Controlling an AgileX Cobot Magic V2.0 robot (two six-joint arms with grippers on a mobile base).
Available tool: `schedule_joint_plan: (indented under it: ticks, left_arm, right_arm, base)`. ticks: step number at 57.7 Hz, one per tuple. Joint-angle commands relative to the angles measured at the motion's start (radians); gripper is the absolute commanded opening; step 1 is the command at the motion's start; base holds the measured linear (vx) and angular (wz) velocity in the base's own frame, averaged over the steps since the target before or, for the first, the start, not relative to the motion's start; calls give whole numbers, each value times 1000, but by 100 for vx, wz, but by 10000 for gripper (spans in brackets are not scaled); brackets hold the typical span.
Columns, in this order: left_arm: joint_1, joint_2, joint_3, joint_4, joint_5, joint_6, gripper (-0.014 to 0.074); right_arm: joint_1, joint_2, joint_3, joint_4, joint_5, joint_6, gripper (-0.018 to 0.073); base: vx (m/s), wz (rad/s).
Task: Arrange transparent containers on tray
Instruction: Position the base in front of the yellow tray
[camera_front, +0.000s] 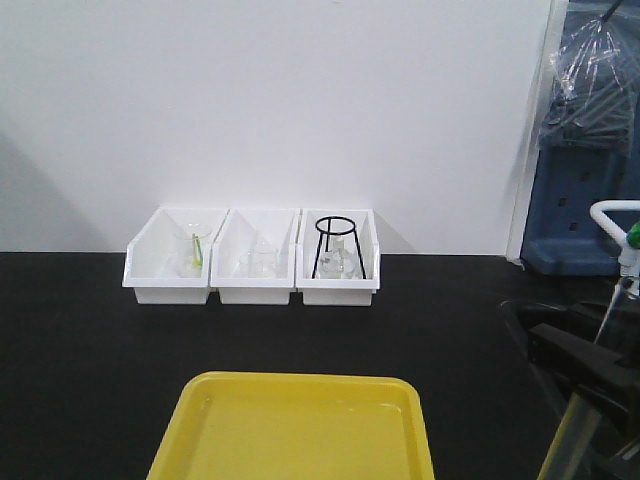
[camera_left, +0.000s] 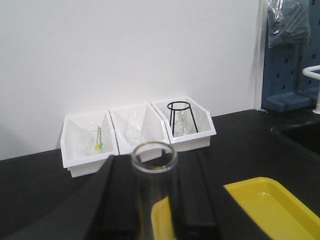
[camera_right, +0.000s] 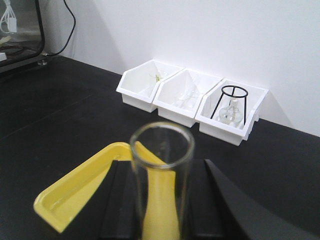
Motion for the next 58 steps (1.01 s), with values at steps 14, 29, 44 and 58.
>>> schedule_joint_plan:
  ticks: [14, 29, 44, 58]
  left_arm:
    - [1, -4, -35, -2, -82, -2, 174]
    - [1, -4, -35, -2, -83, -2, 174]
    - [1, -4, -35, -2, -83, -2, 174]
    - [1, -4, -35, -2, -83, -2, 174]
  right_arm:
    - [-3, -3, -30, -10, -81, -2, -11]
    - [-3, -3, -30, -10, -81, -2, -11]
    - [-3, -3, -30, -10, -81, -2, -11]
    - [-3, -3, -30, -10, -81, -2, -11]
  base:
    - [22, -2]
    - [16, -1]
    - [11, 1]
    - [6, 0]
